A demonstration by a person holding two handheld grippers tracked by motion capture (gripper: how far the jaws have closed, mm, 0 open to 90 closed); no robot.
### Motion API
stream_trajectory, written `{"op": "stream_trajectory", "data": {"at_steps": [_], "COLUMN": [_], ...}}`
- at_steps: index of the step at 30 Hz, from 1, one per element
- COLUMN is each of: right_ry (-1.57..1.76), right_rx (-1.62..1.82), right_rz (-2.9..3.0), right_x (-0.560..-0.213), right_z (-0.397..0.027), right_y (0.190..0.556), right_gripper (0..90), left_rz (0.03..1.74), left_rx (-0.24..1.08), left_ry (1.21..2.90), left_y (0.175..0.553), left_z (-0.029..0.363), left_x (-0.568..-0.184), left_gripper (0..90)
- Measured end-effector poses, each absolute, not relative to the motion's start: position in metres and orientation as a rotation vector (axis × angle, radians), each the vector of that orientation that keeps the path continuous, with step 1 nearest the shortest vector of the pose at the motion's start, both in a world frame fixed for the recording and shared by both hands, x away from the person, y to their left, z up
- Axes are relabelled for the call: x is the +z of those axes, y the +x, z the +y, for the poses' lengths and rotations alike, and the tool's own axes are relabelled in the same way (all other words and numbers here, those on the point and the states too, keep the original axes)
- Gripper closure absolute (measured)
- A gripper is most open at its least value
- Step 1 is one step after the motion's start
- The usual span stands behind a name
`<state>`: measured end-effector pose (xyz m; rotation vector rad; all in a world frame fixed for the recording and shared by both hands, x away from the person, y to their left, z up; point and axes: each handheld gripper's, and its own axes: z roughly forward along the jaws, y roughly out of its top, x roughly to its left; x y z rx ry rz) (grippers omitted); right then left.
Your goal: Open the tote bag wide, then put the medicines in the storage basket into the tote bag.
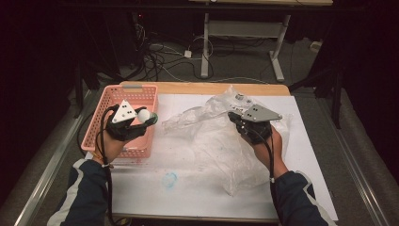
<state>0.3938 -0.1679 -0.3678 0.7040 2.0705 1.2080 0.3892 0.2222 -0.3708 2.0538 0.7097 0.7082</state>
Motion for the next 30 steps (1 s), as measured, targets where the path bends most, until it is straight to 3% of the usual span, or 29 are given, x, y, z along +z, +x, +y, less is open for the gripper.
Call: {"op": "stream_trajectory", "data": {"at_steps": [30], "right_ry": [0.732], "right_rx": [1.201], "right_rz": [2.054], "right_x": [-0.363], "right_z": [-0.162], "right_y": [0.398], "right_gripper": [90.0], "left_rz": [0.328], "left_rx": [0.636], "left_ry": [2.039], "left_y": [0.348], "left_z": [0.124], "left_x": [-0.352], "left_gripper": [48.8]}}
